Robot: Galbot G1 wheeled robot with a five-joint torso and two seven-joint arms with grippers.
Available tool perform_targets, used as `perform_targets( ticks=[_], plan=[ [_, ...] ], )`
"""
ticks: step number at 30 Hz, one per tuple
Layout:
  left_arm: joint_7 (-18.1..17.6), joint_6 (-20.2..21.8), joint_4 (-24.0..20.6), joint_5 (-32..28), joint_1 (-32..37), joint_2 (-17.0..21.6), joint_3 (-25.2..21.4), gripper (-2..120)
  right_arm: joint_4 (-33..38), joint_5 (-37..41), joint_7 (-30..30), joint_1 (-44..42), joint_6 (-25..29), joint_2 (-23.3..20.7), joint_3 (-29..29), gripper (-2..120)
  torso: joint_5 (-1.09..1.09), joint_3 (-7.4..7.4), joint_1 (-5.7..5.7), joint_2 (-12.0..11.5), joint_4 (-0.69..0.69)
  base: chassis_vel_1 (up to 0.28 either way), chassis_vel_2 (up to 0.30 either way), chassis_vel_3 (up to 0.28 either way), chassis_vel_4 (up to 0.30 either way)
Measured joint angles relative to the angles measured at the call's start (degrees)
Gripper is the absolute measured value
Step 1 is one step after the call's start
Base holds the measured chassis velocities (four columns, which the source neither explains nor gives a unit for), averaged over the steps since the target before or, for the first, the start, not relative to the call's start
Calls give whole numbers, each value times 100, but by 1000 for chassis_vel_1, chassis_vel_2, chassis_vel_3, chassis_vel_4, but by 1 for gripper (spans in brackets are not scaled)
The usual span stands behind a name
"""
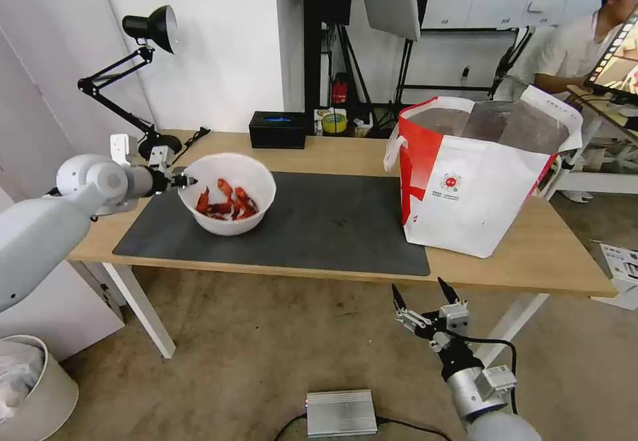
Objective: Pick up the trash from the table and place it into the takeout bag.
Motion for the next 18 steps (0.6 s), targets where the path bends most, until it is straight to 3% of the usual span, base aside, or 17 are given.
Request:
perform_targets(
  ticks=[9,14,18],
  plan=[
    [-433,-14,-382,-683,-738,-57,155,0,0,0,1,0,0,0,0,100,0,0,0,0,1,0,0,0,0],
    [-879,-38,-546,-1076,-1396,-411,521,0,0,0,1,0,0,0,0,100,1,0,0,0,0,0,0,0,0],
    [-1175,-86,-424,-1279,-1814,-832,818,0,0,0,0,0,0,0,0,100,-1,1,0,0,1,0,0,0,0]
  ],
)
